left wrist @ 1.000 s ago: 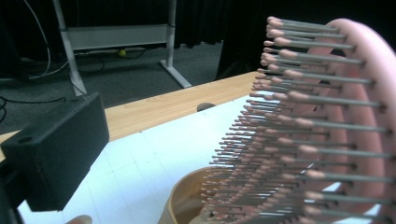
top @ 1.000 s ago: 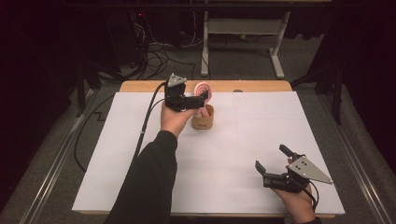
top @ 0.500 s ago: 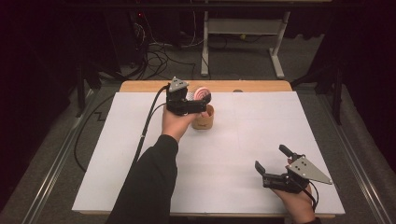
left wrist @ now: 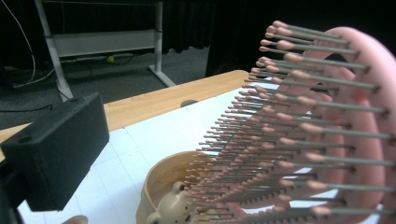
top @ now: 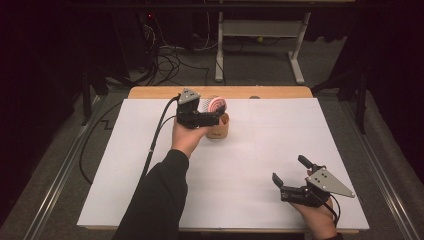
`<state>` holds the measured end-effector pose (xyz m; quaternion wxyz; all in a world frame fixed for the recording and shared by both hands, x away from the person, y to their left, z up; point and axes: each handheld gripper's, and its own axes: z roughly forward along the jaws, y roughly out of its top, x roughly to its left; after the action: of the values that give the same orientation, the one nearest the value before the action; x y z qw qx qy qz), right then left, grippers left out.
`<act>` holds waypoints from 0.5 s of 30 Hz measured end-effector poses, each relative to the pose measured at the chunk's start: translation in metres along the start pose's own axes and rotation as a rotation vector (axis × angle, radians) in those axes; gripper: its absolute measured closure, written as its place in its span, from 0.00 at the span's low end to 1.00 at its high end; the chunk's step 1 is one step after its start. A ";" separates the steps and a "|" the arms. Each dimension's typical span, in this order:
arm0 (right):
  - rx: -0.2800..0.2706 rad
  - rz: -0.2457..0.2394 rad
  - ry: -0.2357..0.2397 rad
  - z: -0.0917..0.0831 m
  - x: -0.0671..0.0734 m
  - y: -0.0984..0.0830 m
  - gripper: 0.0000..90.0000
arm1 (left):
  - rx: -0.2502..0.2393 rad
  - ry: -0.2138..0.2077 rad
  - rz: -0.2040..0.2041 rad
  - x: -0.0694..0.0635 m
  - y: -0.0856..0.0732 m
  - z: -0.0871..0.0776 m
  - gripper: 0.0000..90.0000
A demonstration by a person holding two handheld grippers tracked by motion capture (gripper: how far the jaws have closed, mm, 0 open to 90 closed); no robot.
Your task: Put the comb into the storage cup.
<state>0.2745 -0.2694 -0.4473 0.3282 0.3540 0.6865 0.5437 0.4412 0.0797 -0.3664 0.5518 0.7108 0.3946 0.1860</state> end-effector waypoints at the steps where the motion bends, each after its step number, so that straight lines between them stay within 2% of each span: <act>1: 0.000 0.000 0.000 0.000 0.000 0.000 0.00 | 0.000 0.000 0.001 0.000 -0.001 0.000 0.00; 15: 0.002 -0.003 0.000 0.001 0.001 0.000 0.00 | -0.004 -0.012 0.010 -0.004 -0.005 -0.005 0.00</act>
<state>0.2746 -0.2684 -0.4478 0.3290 0.3533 0.6875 0.5425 0.4330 0.0806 -0.3690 0.5545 0.7129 0.3873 0.1851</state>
